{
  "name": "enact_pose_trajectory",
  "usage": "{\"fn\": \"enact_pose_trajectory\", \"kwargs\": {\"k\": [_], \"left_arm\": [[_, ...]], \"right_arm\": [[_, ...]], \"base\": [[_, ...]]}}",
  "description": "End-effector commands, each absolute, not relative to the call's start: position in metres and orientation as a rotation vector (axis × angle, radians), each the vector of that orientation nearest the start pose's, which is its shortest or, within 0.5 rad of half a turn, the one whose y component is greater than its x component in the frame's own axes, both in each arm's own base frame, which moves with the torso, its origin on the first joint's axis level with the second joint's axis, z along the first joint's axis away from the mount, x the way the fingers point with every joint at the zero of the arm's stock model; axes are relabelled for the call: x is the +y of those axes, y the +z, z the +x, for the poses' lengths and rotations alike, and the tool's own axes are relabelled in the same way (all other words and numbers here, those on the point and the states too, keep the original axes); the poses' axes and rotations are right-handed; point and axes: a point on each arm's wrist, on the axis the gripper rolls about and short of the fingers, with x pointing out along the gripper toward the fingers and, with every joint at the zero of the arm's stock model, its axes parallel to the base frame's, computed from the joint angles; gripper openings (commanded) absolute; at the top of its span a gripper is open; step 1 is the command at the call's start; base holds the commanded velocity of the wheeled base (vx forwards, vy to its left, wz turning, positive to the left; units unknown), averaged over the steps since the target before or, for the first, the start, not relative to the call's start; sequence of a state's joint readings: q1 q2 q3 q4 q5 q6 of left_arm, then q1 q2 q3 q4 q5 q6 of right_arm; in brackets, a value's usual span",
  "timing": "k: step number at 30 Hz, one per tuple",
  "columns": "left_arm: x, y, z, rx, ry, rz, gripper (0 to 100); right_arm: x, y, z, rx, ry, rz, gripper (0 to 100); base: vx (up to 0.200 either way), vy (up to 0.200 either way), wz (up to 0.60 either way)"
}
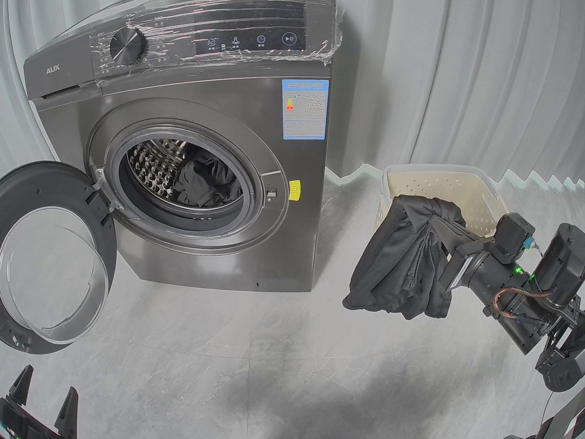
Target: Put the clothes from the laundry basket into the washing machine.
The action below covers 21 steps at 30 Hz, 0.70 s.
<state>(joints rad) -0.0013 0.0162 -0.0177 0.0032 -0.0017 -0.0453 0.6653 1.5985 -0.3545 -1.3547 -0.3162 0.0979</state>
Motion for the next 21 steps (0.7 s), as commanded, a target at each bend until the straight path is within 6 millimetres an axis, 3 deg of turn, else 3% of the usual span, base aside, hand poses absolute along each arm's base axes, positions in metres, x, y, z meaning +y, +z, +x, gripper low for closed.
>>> {"fn": "enact_pose_trajectory", "kwargs": {"k": [1,21], "left_arm": [[0.0,0.076,-0.023,0.0,-0.003,-0.046,100],[0.0,0.076,-0.023,0.0,-0.003,-0.046,100]], "right_arm": [[0.141,0.1691,0.1908,-0.078,0.354,0.148,0],[0.1421,0.166,0.1922,-0.067,0.355,0.144,0]], "base": [[0.0,0.2,0.0],[0.0,0.2,0.0]]}}
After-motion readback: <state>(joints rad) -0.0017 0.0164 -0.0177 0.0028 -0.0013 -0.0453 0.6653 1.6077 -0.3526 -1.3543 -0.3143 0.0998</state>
